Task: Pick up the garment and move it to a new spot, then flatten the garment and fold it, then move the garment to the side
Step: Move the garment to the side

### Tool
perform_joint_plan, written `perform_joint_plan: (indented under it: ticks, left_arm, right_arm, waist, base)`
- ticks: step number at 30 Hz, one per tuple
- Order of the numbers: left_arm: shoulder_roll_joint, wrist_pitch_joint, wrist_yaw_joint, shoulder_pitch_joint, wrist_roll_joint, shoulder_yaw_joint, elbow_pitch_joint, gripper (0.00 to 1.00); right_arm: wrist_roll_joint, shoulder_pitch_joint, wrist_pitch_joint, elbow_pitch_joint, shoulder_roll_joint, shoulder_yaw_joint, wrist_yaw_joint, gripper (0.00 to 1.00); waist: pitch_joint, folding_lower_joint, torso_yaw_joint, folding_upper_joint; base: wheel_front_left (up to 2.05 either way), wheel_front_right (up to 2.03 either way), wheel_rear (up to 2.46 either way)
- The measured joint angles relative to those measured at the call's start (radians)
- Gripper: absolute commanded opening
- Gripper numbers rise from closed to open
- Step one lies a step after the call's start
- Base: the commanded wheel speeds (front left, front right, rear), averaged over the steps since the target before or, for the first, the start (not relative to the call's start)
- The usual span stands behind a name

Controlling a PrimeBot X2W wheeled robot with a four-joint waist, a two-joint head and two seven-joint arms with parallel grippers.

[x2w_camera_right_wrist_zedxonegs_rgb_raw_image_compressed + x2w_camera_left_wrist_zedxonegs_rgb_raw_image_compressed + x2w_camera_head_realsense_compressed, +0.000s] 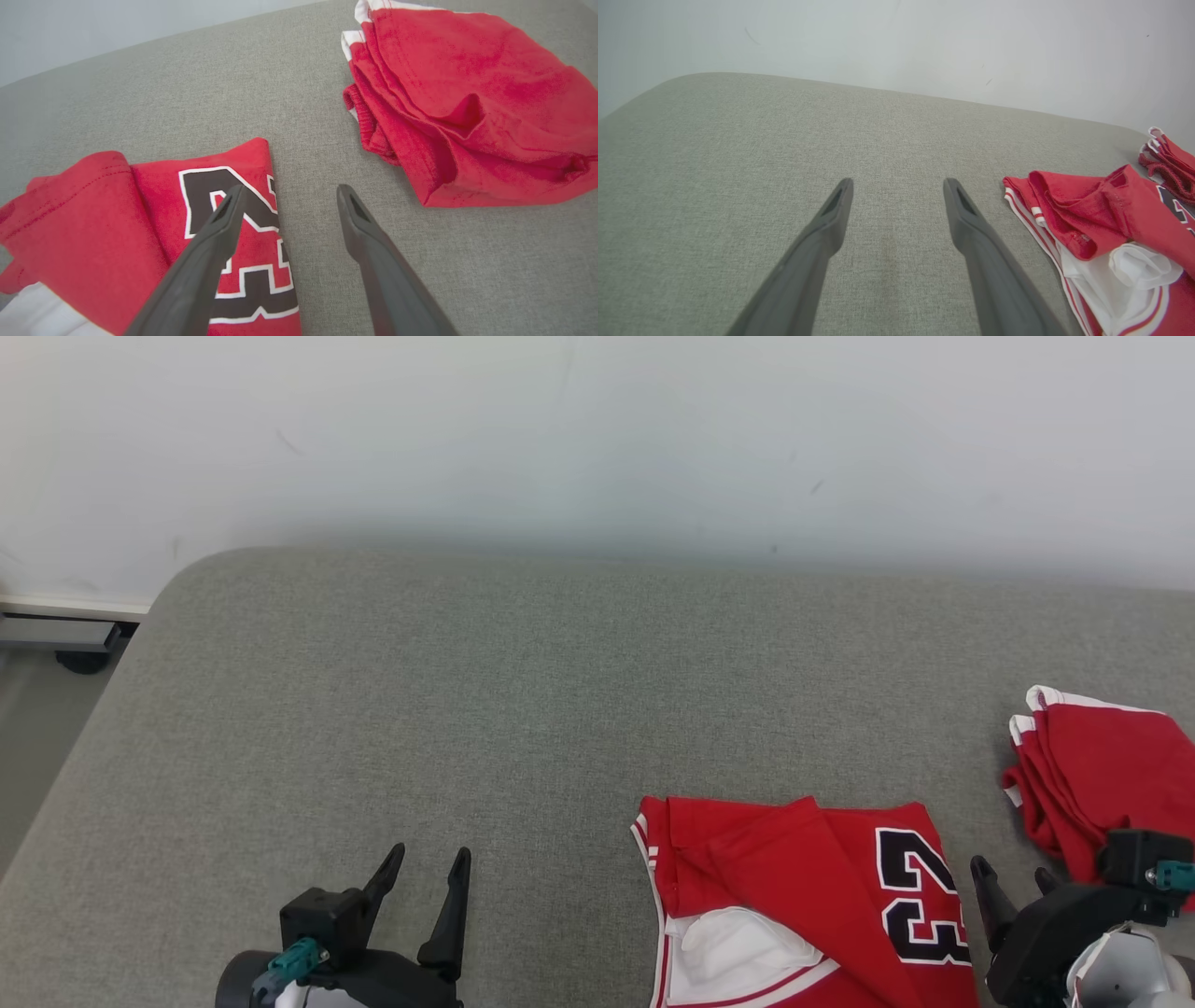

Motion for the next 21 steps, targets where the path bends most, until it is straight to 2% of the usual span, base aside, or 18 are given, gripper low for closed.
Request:
perform_joint_plan:
  ticks: [9,21]
  left_arm:
    - [-0.004,0.001,-0.001,-0.018,0.007,-0.007,0.001,1.0]
    - [0.002,0.0,0.001,-0.03,0.012,-0.001,0.003,1.0]
  right_arm:
    - [0.045,-0.018,0.006,0.062,0.038,-0.015,0.0,1.0]
    - [0.049,-0.066,0.068,0.177,0.05,0.023,0.0,1.0]
  waist:
    - [0.016,0.0,0.02,0.0]
    - [0.022,0.0,0.042,0.0]
  base:
    - [0.0,0.0,0.0]
    - [0.0,0.0,0.0]
